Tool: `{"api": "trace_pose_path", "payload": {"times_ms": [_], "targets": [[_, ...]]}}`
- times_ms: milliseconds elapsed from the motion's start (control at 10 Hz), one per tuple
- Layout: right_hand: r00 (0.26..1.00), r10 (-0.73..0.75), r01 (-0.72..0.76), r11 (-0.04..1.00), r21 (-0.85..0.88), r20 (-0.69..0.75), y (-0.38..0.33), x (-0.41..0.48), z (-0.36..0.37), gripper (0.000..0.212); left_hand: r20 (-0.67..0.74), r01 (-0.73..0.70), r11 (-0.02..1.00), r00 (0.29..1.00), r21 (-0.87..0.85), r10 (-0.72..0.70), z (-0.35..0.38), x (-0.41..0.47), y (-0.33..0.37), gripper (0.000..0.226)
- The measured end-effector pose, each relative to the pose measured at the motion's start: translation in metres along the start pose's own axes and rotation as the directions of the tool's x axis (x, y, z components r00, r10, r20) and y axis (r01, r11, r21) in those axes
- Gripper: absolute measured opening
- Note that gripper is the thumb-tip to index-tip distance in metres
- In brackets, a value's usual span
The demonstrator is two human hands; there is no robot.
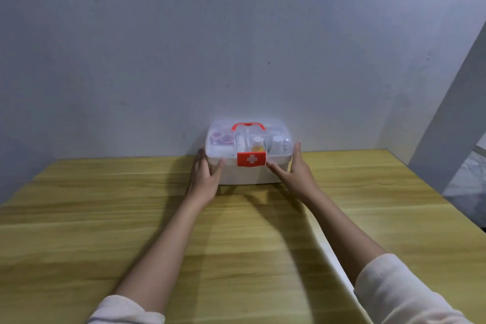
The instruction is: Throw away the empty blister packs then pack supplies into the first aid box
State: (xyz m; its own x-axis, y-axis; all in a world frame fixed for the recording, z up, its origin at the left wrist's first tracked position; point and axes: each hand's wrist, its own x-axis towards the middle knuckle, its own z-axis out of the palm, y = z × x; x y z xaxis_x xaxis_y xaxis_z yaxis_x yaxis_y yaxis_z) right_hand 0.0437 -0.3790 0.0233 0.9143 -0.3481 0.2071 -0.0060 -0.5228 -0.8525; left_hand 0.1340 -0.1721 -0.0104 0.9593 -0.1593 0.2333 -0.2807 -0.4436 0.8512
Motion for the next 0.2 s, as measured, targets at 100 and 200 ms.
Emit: {"api": "trace_pose_path", "payload": {"times_ms": [100,200], "targets": [[0.999,-0.034,0.036,0.996,-0.086,0.022,0.010,-0.013,0.001,0.075,0.068,0.036,0.983,0.997,0.179,-0.048,0.005,-0.017,-0.008,0.076],[0.990,0.056,-0.006,0.931,-0.366,0.127,0.027,-0.033,0.001,0.076,0.143,0.061,0.898,0.980,0.436,-0.136,0.006,-0.049,-0.011,0.077]]}}
